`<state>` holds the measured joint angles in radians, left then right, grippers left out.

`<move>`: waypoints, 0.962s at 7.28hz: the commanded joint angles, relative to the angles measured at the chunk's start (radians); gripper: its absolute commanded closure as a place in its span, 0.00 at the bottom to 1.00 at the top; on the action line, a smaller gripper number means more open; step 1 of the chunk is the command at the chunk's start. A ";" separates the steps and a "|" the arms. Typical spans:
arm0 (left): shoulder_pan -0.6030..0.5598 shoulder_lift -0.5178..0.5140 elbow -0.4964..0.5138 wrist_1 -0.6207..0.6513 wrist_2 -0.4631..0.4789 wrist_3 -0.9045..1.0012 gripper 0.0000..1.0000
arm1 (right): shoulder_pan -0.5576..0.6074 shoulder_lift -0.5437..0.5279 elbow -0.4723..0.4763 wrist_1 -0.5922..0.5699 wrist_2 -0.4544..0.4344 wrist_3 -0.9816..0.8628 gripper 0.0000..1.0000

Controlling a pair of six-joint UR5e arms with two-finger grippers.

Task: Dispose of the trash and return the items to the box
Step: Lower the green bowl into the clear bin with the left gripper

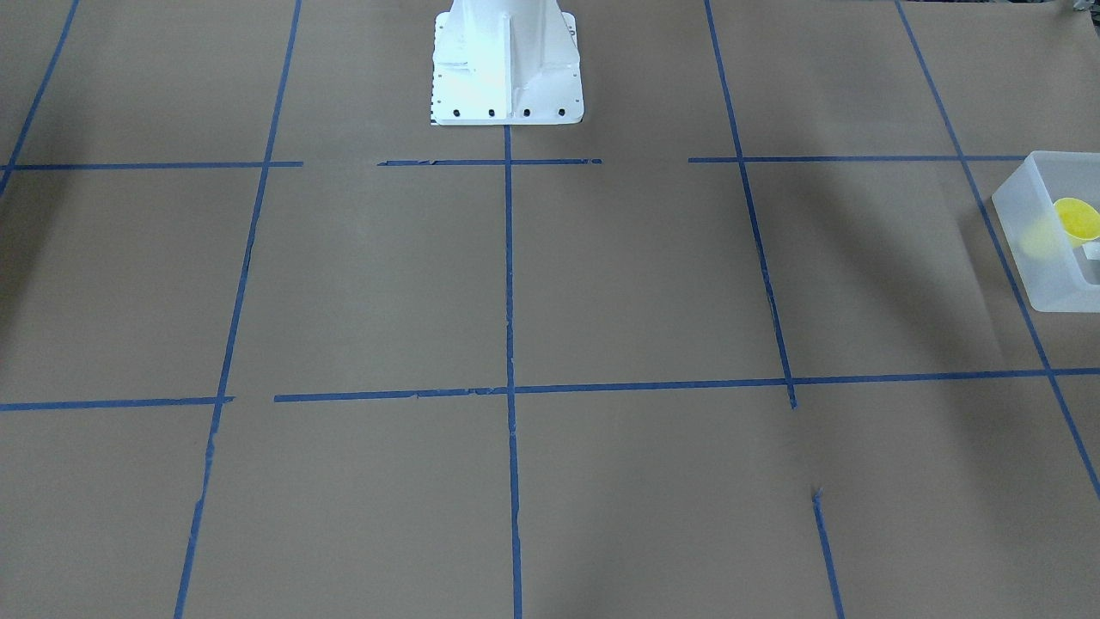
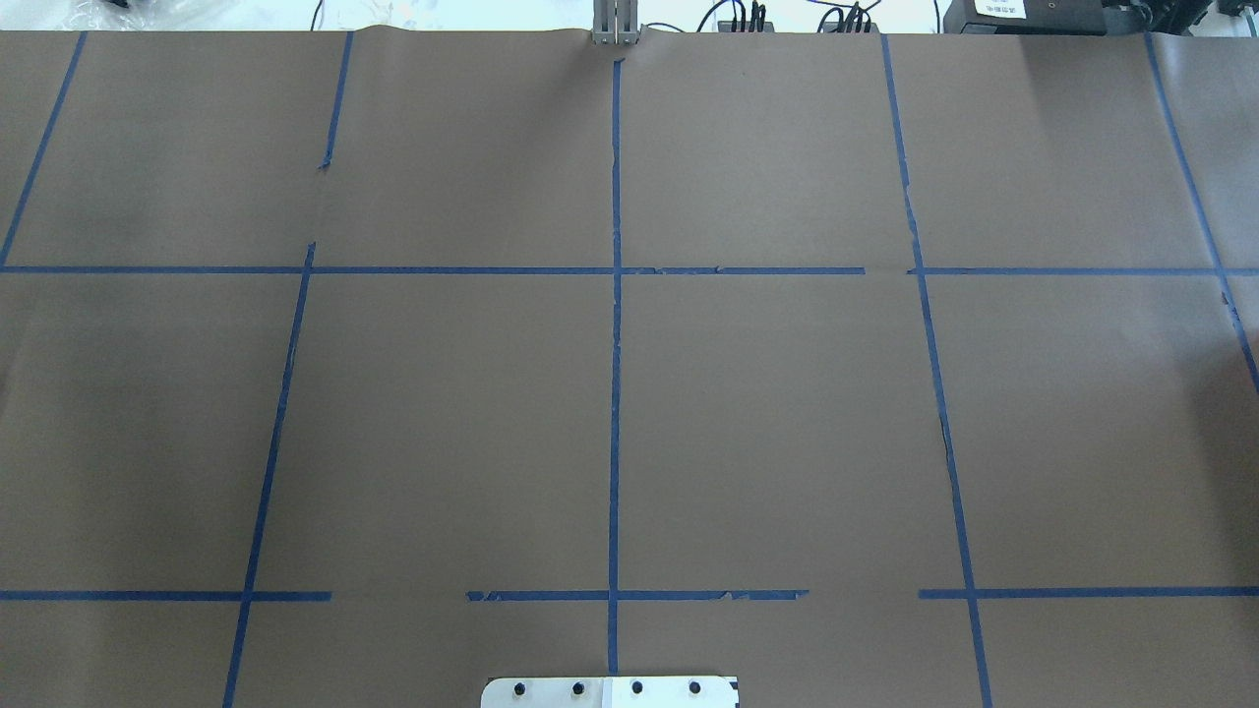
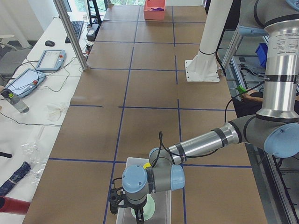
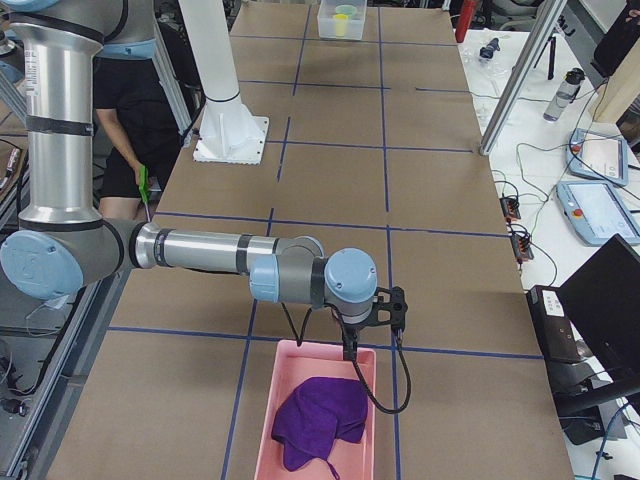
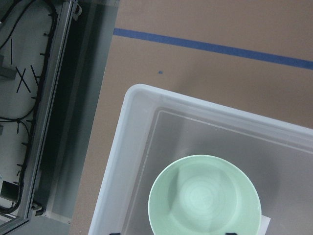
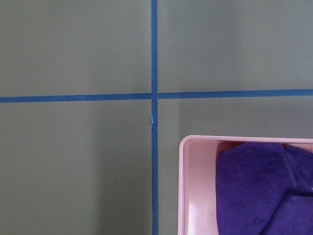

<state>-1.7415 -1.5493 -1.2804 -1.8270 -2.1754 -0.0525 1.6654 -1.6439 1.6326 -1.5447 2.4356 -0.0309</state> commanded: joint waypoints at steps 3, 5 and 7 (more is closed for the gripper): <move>0.011 -0.026 -0.304 -0.122 -0.047 -0.317 0.00 | 0.000 0.010 0.010 0.000 0.009 -0.001 0.00; 0.087 -0.026 -0.303 -0.193 -0.055 -0.311 0.00 | 0.000 0.010 0.016 0.000 0.013 -0.001 0.00; 0.232 -0.028 -0.306 -0.076 -0.052 -0.305 0.00 | 0.000 0.009 0.026 0.014 0.003 0.005 0.00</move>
<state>-1.5877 -1.5746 -1.5809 -1.9739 -2.2288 -0.3610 1.6659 -1.6345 1.6532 -1.5396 2.4455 -0.0310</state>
